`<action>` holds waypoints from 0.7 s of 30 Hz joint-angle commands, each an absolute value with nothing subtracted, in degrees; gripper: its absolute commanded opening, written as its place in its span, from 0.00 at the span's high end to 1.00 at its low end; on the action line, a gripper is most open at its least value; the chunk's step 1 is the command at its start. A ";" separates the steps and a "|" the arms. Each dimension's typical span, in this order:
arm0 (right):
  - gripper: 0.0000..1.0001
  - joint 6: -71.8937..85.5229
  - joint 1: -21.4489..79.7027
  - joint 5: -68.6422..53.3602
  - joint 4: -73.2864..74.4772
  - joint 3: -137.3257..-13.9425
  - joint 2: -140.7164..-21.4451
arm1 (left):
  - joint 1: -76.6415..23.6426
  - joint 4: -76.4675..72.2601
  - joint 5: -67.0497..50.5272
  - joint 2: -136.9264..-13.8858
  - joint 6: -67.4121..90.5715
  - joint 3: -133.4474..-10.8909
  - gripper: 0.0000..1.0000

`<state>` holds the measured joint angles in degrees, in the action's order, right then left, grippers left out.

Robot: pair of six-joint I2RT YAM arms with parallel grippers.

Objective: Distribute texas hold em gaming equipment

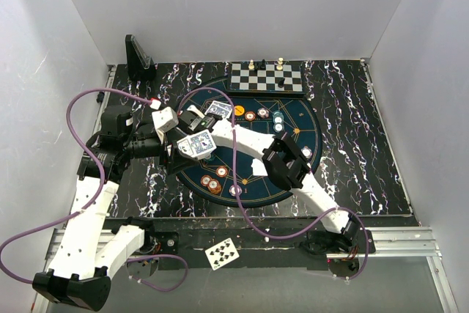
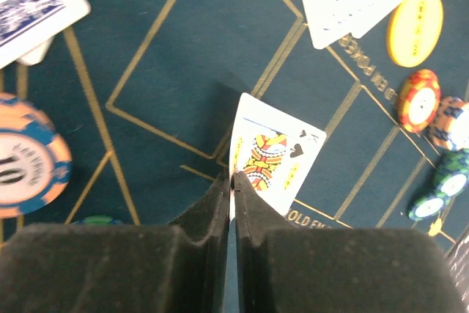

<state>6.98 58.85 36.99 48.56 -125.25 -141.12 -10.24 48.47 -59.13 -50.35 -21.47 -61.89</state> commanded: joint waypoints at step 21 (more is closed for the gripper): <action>0.51 24.25 44.75 -3.77 34.99 -100.13 -118.66 | -10.11 47.55 -59.76 -48.96 -22.94 -61.61 1.00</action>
<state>18.94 49.17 5.45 41.30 -106.43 -125.25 -10.24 48.42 -59.09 -50.06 -22.41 -61.84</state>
